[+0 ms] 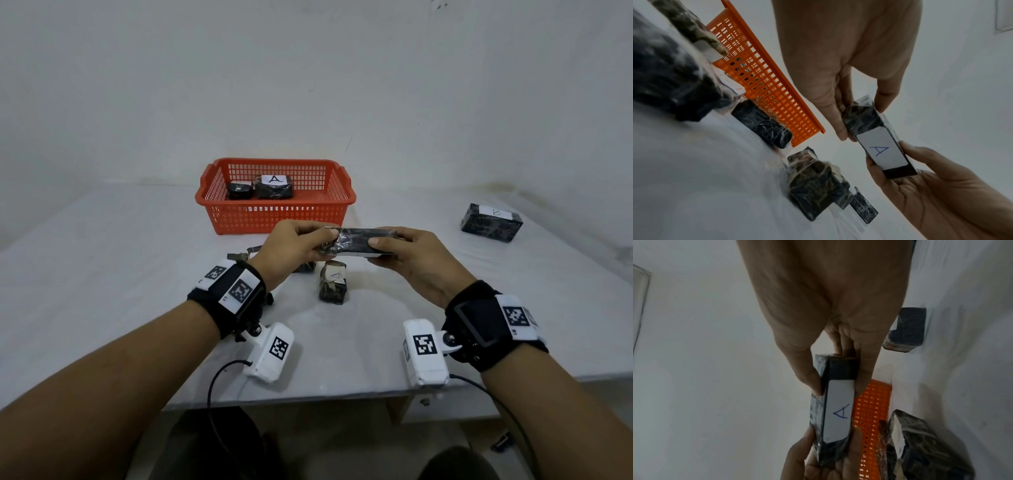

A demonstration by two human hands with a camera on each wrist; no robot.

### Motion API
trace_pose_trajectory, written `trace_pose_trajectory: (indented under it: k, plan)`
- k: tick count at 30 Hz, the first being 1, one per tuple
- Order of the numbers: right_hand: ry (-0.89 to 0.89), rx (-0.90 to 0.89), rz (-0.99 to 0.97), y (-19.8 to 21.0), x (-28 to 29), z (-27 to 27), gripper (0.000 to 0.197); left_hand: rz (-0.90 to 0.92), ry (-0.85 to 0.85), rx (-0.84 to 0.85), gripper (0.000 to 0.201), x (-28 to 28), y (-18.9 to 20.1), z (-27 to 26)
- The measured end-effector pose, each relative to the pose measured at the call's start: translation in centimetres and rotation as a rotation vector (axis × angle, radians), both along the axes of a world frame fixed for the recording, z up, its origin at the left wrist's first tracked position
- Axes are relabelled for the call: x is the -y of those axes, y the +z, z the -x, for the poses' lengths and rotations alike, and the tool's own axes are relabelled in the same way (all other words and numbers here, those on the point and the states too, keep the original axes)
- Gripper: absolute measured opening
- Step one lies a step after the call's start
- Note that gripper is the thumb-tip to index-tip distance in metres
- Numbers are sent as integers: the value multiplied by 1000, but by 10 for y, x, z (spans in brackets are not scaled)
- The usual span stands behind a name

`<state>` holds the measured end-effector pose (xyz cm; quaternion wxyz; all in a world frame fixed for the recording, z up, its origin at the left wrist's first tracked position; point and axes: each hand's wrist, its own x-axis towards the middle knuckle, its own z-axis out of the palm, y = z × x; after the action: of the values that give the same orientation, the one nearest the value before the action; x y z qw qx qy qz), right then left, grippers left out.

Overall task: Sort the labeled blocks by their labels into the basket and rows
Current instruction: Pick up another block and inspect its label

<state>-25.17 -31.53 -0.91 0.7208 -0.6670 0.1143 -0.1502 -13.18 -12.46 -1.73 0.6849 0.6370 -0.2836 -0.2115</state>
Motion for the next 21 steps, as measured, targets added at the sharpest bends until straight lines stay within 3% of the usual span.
trace_pose_trajectory:
  k: [6, 11, 21]
  plan:
    - [-11, 23, -17, 3, 3, 0, 30, 22, -77, -72, 26, -3, 0, 0]
    - [30, 29, -104, 2, 2, 2, 26, 36, -38, -62, 21, -4, 4, -1]
    - [-40, 30, -19, 3, 0, -1, 28, -17, -55, -20, 24, -4, 4, 0]
